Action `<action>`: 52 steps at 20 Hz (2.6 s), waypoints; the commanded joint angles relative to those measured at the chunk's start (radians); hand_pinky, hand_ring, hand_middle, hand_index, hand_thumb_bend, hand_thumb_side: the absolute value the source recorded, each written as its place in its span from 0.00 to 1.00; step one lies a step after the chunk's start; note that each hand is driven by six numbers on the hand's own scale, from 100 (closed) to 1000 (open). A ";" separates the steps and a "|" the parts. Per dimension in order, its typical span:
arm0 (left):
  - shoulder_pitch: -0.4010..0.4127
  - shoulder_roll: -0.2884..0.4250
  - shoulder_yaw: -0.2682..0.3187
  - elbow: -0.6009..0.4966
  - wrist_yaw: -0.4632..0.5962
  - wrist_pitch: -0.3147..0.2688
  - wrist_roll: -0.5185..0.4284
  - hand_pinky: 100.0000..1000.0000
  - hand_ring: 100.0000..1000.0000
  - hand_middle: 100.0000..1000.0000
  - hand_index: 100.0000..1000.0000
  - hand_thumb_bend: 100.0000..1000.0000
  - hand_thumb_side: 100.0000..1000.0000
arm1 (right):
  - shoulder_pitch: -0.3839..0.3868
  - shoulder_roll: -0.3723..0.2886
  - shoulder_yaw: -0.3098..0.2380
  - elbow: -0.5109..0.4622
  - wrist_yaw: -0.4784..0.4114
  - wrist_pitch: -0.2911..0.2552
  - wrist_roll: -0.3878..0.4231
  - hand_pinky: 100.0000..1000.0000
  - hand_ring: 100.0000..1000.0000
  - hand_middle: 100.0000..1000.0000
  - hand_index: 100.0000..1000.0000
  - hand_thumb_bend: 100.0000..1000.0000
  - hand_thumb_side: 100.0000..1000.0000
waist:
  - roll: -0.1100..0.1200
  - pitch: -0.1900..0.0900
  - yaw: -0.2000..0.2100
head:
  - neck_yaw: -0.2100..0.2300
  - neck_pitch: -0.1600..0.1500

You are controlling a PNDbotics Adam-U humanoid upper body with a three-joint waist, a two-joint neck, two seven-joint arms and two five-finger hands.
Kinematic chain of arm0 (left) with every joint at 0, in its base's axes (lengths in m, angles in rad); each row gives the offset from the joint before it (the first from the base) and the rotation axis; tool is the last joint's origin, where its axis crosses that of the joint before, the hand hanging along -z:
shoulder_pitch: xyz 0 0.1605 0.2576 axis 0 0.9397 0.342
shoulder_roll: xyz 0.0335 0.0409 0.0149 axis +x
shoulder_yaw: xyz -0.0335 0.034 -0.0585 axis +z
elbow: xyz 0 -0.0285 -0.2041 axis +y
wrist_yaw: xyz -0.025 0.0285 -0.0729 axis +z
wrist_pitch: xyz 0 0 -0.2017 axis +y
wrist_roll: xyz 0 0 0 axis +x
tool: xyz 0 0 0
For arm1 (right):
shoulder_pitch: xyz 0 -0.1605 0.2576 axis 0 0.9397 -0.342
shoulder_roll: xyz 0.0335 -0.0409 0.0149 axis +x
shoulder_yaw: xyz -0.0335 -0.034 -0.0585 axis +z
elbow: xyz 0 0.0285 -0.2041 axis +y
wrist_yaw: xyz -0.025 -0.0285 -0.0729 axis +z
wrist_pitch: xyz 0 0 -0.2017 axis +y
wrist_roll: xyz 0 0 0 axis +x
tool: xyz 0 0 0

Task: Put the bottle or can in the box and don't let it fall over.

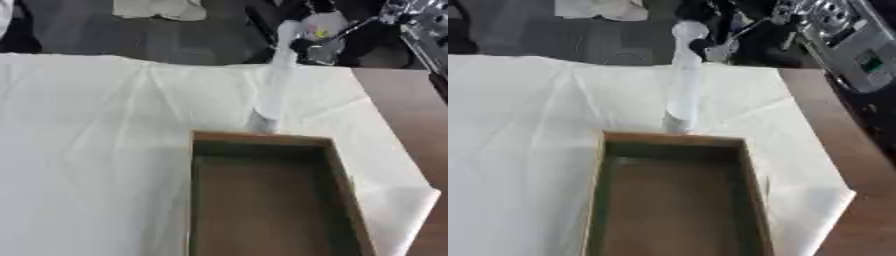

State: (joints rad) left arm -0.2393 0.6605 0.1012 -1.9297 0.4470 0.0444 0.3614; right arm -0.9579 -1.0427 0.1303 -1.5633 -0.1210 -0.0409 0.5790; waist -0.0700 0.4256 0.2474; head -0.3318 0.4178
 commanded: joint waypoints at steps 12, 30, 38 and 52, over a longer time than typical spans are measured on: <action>-0.011 0.019 0.005 -0.021 0.008 -0.002 -0.004 0.77 0.82 0.78 0.82 0.17 1.00 | -0.009 -0.027 -0.019 -0.021 -0.027 0.004 0.013 0.78 0.71 0.59 0.71 0.12 0.00 | 0.003 -0.012 -0.002 | -0.006 -0.012; -0.009 0.020 0.007 -0.024 0.013 -0.004 -0.006 0.77 0.83 0.79 0.82 0.17 1.00 | 0.005 -0.039 -0.020 -0.061 -0.067 0.004 0.022 0.78 0.72 0.60 0.72 0.14 0.02 | 0.004 -0.026 -0.006 | -0.011 -0.020; -0.009 0.019 0.007 -0.026 0.015 -0.005 -0.009 0.77 0.83 0.79 0.82 0.17 1.00 | 0.003 -0.036 -0.016 -0.068 -0.078 0.004 0.023 0.78 0.72 0.60 0.72 0.14 0.02 | 0.002 -0.027 -0.004 | -0.015 -0.026; -0.009 0.016 0.006 -0.024 0.020 -0.005 -0.013 0.78 0.83 0.79 0.82 0.18 1.00 | 0.007 -0.037 -0.018 -0.067 -0.085 0.016 0.018 0.76 0.65 0.53 0.67 0.09 0.00 | 0.001 -0.022 -0.006 | -0.019 -0.029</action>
State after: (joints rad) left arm -0.2443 0.6601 0.1012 -1.9361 0.4639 0.0414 0.3519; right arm -0.9400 -1.0433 0.1248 -1.6200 -0.1983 -0.0283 0.5981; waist -0.0739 0.4296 0.2417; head -0.3465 0.4009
